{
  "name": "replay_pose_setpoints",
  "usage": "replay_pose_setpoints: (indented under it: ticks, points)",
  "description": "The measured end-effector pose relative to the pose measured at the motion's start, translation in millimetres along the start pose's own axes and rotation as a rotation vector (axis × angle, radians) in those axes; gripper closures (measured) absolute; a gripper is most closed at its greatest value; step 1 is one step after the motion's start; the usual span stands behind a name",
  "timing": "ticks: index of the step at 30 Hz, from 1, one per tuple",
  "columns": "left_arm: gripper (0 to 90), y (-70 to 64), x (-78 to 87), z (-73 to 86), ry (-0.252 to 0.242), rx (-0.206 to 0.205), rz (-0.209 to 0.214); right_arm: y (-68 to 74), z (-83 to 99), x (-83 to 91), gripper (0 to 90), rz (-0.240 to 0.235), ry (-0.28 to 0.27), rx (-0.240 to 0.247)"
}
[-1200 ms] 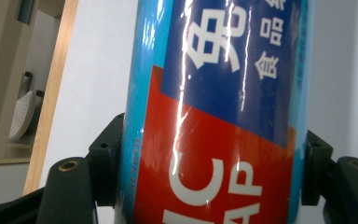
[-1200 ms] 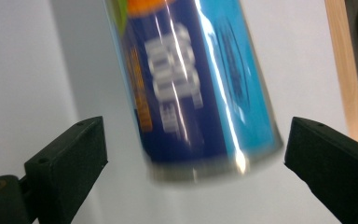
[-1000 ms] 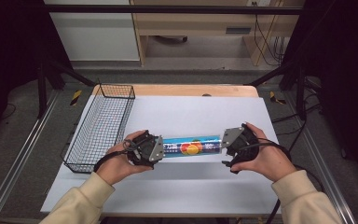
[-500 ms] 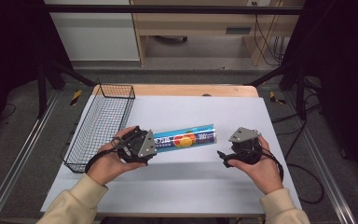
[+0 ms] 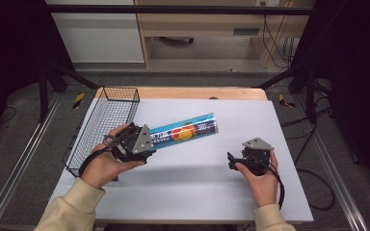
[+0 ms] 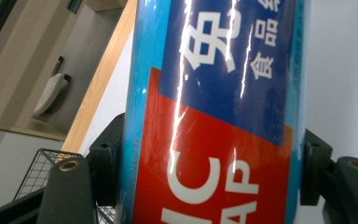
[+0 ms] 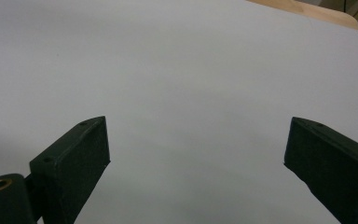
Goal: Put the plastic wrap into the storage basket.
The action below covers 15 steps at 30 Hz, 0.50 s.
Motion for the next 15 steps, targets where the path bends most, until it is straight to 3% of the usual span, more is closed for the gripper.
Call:
replay_pose_setpoints:
  ticks: [10, 15]
  points:
    - [30.4, 8.3, 16.9, -3.4, 0.025, 0.048, -0.041, -8.1, 10.0, 8.1, 6.9, 0.067, -0.002, -0.08]
    - [30.4, 14.1, 29.3, -0.9, 0.06, 0.06, -0.077, -5.7, 10.1, 11.4, 5.9, 0.071, -0.008, -0.063]
Point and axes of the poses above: each handheld gripper's, and its own axes: x roughly backward along the jaws, z roughly out of its underside, y roughly to its left, the point moved 6 cm from there along -x, roughly forward along the jaws, and after that the axes turned 2 degrees about x, right-handed, at the moved point
